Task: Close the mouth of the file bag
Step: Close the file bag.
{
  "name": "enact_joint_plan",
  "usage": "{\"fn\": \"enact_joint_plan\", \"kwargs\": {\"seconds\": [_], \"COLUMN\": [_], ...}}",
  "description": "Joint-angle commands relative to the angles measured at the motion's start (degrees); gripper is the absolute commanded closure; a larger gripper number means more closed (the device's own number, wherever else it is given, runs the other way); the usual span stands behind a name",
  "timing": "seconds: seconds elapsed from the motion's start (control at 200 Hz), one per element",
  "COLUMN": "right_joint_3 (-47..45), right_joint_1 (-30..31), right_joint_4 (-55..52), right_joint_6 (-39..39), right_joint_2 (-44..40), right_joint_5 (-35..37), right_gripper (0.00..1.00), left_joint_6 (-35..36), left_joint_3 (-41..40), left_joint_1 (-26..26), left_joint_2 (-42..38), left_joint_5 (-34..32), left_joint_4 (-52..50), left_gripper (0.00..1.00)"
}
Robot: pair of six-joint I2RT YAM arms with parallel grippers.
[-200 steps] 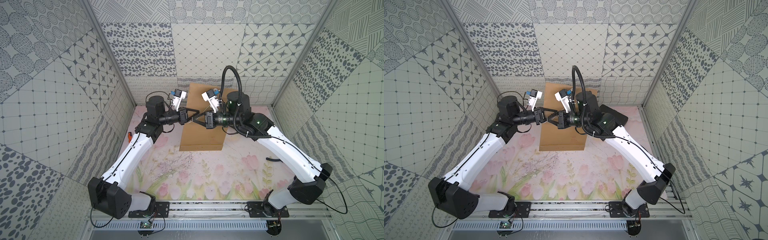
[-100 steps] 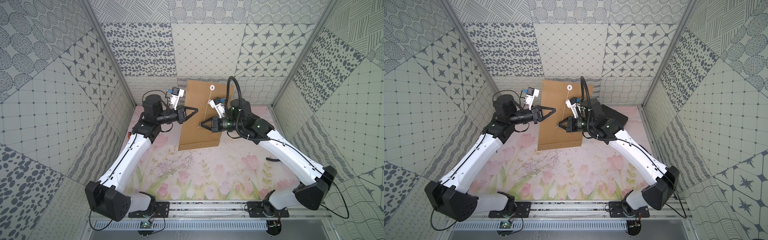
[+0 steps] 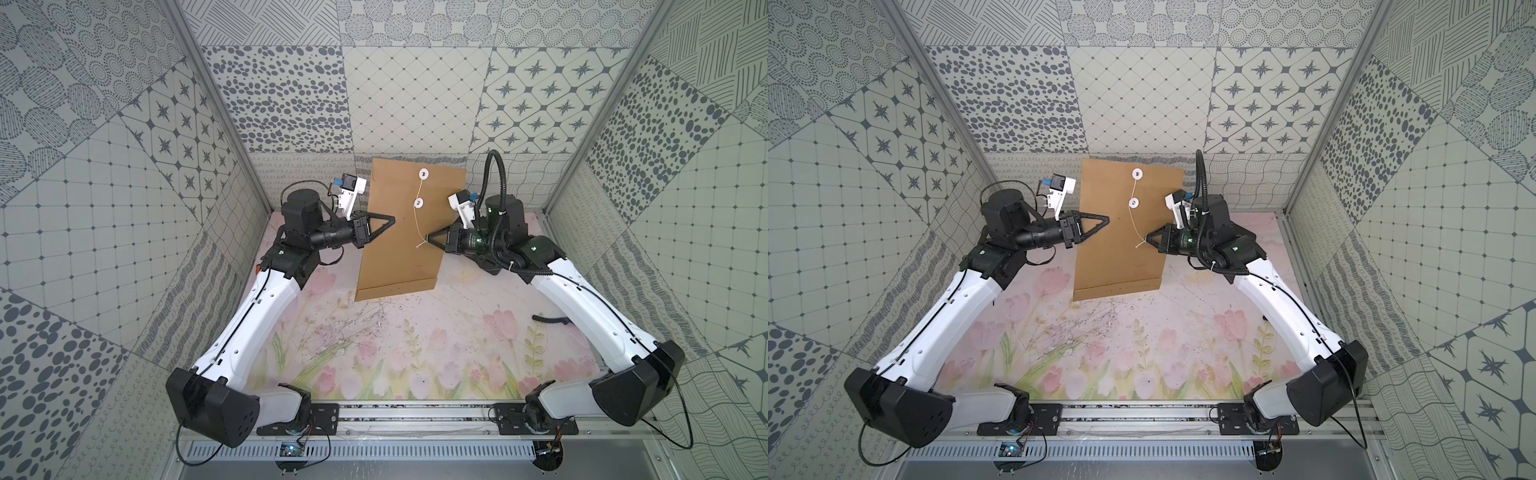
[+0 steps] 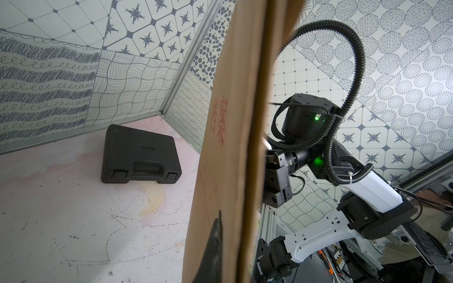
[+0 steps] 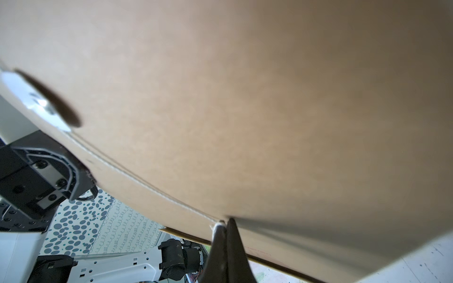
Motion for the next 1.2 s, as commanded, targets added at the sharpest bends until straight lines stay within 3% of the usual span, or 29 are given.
{"fn": "enact_joint_plan", "kwargs": {"seconds": [0.0,0.205,0.445,0.765,1.191], "right_joint_3": [0.1,2.1,6.7,13.3,19.1], "right_joint_1": [-1.8,-3.5,-3.7,-4.0,-4.8], "right_joint_4": [1.3,-2.6,-8.8,-12.0,-13.7], "right_joint_6": [-2.0,-4.9,-10.1,-13.7,-15.0], "right_joint_2": [-1.1,-0.9,-1.2,1.1,3.3], "right_joint_5": [0.6,4.8,16.7,24.0,24.7], "right_gripper": [1.00,1.00,1.00,1.00,1.00], "left_joint_6": [1.8,1.9,3.8,5.5,5.9], "left_joint_3": [0.9,0.9,1.0,1.6,1.7], "left_joint_1": [0.9,1.0,1.2,1.4,2.2], "left_joint_2": [-0.9,-1.1,-1.4,-1.9,-1.9], "left_joint_5": [0.8,0.9,1.2,1.6,1.7], "left_joint_4": [-0.8,-1.1,-3.9,-6.3,-7.0], "left_gripper": [1.00,1.00,1.00,1.00,1.00]}}
